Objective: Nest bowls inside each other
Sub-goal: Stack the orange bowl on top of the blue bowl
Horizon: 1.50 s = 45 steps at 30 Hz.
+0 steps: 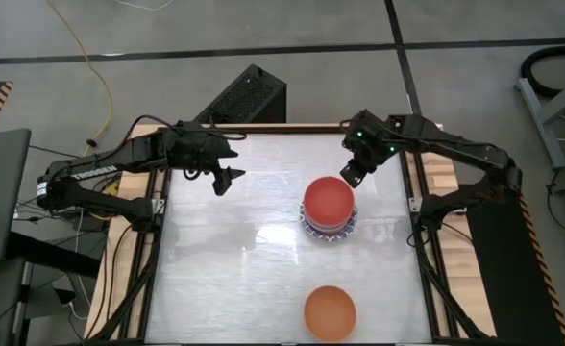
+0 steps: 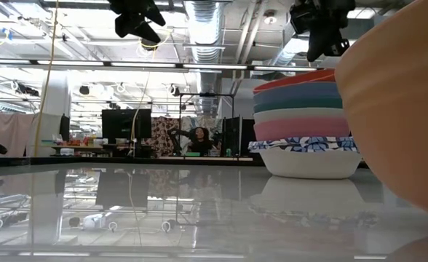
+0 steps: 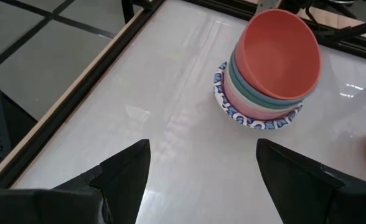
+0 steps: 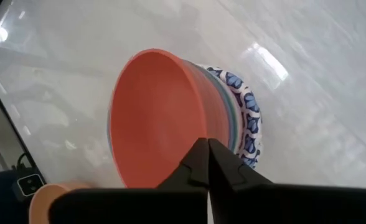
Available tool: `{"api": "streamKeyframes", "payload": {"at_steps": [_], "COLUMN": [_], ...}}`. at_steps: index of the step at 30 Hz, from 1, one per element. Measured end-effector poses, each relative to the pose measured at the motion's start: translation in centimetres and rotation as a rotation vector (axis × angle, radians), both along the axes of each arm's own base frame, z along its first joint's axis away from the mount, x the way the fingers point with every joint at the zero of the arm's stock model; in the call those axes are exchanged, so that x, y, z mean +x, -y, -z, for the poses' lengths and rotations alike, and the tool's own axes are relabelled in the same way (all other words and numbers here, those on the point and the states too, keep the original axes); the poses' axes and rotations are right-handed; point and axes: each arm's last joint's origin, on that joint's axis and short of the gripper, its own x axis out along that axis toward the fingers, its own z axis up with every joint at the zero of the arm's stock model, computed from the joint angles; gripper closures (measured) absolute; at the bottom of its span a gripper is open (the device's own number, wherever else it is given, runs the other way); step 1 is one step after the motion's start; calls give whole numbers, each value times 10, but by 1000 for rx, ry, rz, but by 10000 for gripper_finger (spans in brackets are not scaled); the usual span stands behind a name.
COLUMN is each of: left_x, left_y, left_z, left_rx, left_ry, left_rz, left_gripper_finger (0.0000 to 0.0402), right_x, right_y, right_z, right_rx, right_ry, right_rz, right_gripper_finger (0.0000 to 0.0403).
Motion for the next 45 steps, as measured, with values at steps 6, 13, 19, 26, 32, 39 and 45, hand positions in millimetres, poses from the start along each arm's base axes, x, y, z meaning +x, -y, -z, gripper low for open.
{"api": "streamKeyframes", "payload": {"at_steps": [6,13,19,26,32,39,45], "left_x": [0,-1,-1,-1,-1,-1,-1], "left_y": [0,0,0,0,0,0,0], "left_z": [1,1,1,1,1,1,1], "left_rx": [-10,-23,-24,-22,-23,-23,-23], "left_ry": [-3,-7,-5,-5,-3,-3,-3], "left_rz": [-6,-13,-14,-18,-23,-24,-24], "left_gripper_finger": [120,120,120,120,120,120,120], "right_x": [1,6,-8,-23,-24,-24,-18], "right_y": [3,3,2,-6,-9,-8,-5], "right_z": [2,18,24,38,55,61,68], "right_rx": [-6,-9,3,16,48,25,16], "right_ry": [-11,117,290,329,318,302,269], "right_rz": [-8,-77,-69,-81,-82,-97,-111], "right_gripper_finger": [396,399,400,401,401,401,401]}}
